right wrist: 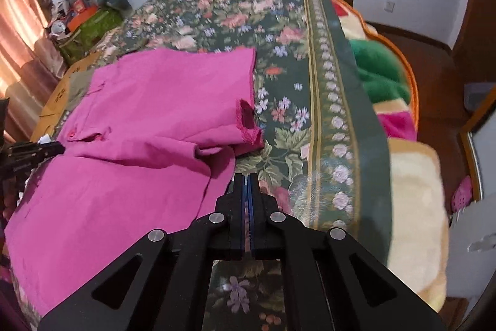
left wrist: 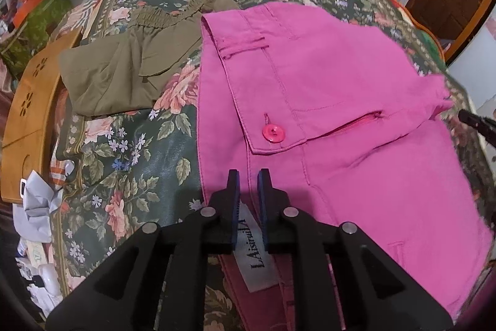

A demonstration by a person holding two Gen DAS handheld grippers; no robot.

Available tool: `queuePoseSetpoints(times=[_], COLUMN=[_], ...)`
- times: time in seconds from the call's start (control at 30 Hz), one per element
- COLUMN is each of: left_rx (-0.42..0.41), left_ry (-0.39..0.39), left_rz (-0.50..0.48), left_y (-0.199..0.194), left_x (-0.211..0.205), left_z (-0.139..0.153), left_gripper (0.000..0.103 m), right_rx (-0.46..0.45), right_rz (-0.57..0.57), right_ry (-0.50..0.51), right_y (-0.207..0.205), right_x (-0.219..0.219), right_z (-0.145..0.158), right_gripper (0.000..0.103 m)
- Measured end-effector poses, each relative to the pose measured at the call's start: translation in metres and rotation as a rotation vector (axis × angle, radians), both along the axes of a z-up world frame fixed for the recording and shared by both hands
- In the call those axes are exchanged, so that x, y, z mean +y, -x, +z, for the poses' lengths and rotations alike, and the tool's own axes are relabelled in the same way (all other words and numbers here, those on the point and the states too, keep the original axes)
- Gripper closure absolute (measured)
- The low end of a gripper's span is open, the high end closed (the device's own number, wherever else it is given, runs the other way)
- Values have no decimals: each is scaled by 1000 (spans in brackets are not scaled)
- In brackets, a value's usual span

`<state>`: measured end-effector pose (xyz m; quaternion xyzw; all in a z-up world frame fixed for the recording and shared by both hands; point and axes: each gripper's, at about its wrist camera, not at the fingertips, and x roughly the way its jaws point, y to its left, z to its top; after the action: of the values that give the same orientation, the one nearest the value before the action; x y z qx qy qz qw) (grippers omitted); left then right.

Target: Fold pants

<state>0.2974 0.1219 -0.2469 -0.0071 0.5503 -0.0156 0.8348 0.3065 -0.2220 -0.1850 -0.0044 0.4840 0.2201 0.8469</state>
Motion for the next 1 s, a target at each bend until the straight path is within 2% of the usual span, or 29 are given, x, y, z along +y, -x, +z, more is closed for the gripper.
queuePoseSetpoints(times=[0.1, 0.17, 0.23, 0.3, 0.47, 0.57, 0.73, 0.93, 0.97, 1.0], left_rx=[-35, -52, -59, -53, 20, 42, 70, 32, 20, 7], left_ry=[20, 27, 35, 50, 79, 100, 161, 76, 62, 40], left_rz=[11, 11, 13, 7, -15, 6, -23, -74, -73, -67], left_y=[-3, -8, -14, -22, -43, -50, -52, -52, -52, -52], left_x=[4, 7, 8, 7, 4, 6, 3, -14, -16, -15], left_z=[16, 25, 29, 30, 11, 0, -10, -12, -12, -11], left_gripper=[88, 80, 65, 61, 61, 61, 61, 62, 63, 74], right_rx=[-27, -34, -46, -62, -69, -62, -2, 46, 48, 49], right_rz=[14, 17, 15, 11, 25, 24, 19, 22, 35, 48], right_ry=[-3, -15, -35, -46, -27, -22, -55, -107, -105, -98], right_y=[0, -4, -8, -11, -21, -27, -40, -47, -47, -47], right_x=[6, 10, 15, 18, 29, 30, 25, 27, 29, 32], right_z=[8, 12, 15, 16, 11, 3, -14, -26, -27, -28], right_gripper=[97, 87, 69, 60, 59, 59, 59, 59, 59, 59])
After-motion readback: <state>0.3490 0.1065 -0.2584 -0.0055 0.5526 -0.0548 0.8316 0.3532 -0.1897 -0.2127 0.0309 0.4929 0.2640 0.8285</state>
